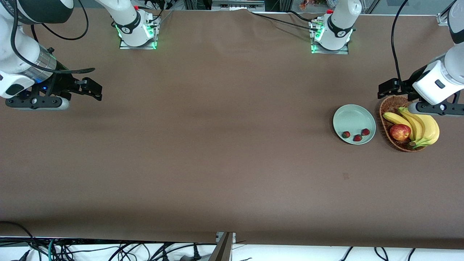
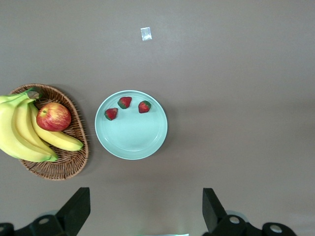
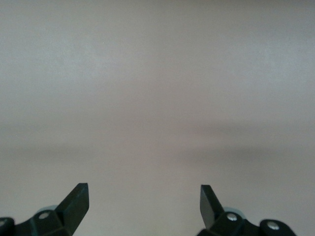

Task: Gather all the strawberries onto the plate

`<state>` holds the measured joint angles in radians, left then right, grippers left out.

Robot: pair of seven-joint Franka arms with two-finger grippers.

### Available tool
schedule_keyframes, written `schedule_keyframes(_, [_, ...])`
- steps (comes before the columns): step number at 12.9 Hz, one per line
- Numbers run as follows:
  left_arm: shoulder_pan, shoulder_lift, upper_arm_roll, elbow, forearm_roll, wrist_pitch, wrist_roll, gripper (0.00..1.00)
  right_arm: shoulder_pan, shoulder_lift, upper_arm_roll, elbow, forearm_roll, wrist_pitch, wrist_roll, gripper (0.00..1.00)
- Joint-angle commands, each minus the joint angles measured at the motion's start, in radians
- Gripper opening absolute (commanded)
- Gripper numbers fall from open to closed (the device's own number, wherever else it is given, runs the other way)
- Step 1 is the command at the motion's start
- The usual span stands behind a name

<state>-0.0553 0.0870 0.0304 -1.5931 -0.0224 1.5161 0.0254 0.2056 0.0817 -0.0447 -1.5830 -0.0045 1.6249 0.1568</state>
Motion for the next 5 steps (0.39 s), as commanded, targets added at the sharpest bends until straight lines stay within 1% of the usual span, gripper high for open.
schedule_keyframes(1, [0.008, -0.001, 0.0, 0.016, -0.028, -0.024, 0.022, 1.0, -0.011, 0.004, 0.005, 0.015, 0.003, -0.013, 0.001, 1.0])
schedule_keyframes(5, [0.006, 0.002, 0.0, 0.013, -0.025, -0.024, 0.018, 1.0, -0.011, 0.004, 0.005, 0.015, 0.003, -0.013, 0.001, 1.0])
